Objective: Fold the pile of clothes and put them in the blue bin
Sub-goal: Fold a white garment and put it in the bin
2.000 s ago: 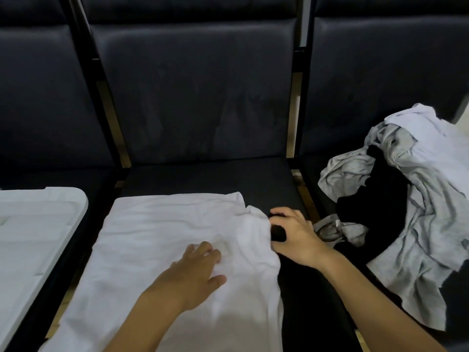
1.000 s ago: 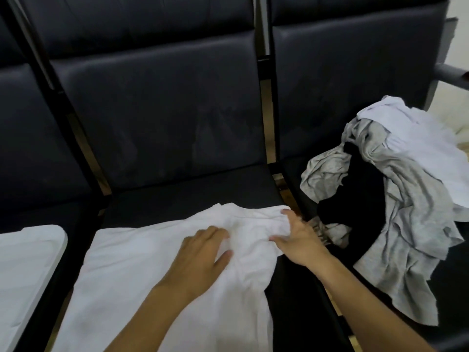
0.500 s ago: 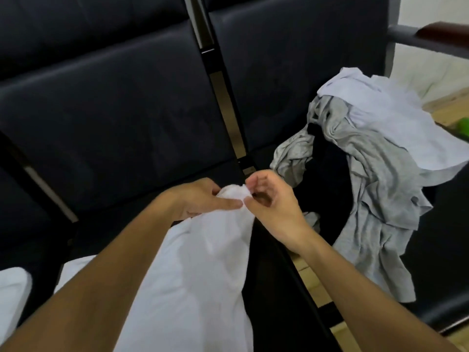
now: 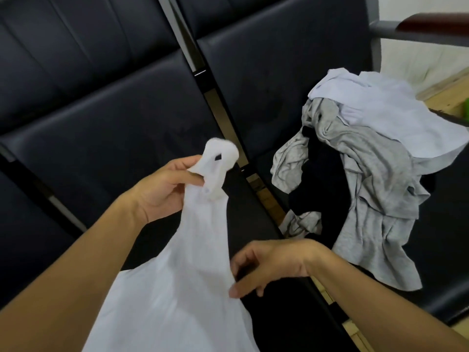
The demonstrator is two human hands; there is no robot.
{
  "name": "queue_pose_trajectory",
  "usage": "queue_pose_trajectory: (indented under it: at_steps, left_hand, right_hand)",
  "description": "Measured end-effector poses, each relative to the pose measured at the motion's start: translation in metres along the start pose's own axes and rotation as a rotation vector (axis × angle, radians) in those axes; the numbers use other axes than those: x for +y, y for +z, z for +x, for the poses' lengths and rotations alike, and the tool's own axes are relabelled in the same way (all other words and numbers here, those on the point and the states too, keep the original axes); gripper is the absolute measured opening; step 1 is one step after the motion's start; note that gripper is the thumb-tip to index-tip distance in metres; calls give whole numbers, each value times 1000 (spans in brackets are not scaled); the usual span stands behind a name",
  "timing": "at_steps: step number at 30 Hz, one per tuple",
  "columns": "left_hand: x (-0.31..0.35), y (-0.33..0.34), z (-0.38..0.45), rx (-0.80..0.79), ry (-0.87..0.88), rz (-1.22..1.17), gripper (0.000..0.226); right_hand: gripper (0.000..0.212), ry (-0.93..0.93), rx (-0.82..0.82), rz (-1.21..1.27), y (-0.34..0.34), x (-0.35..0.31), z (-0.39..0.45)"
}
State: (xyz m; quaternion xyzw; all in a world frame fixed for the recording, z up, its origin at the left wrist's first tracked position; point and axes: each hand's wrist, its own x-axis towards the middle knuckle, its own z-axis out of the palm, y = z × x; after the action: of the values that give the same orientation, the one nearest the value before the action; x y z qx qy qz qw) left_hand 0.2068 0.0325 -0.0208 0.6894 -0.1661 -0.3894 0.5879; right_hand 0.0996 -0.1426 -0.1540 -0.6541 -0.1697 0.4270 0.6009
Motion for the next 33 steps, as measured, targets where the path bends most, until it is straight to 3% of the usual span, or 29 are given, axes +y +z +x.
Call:
queue_pose_trajectory:
  at_steps: [1,5,7,8,11,13,15,17,21,25,28,33]
  left_hand:
    - [0,-4,0,14,18,-18,59]
    - [-2,-13,-3,47,60,-118,59]
    - [-1,-16,-6,30,74,-167,45]
    - [0,-16,-8,21,77,-196,38]
    - [4,-14,-14,17,102,-203,33]
    - [9,-13,-19,31,136,-145,32]
    - [15,-12,-26,27,160,-103,35]
    - [22,-12,-33,32,172,-71,39]
    - [34,-7,-45,168,145,46,25]
    - [45,-1,-56,324,118,130,26]
    - [50,-8,-64,445,125,159,26]
    - [49,-20,-57,537,120,324,23]
  right_hand:
    - [3,-32,5,49,0,-3,-1]
    - [6,-186,194,204,-2,-2,10]
    - [25,-209,312,357,-2,4,22]
    - [45,-186,326,442,-2,8,27]
    - [93,-39,123,431,8,11,32]
    - [101,59,27,297,20,10,33]
    - [104,94,65,284,28,8,37]
    - [103,109,75,326,30,4,36]
    - [83,60,-9,404,23,-2,28]
    - [74,-204,140,566,4,-10,11]
    - [58,-275,253,684,-8,-22,-17]
    - [38,-184,438,399,-5,-30,-66]
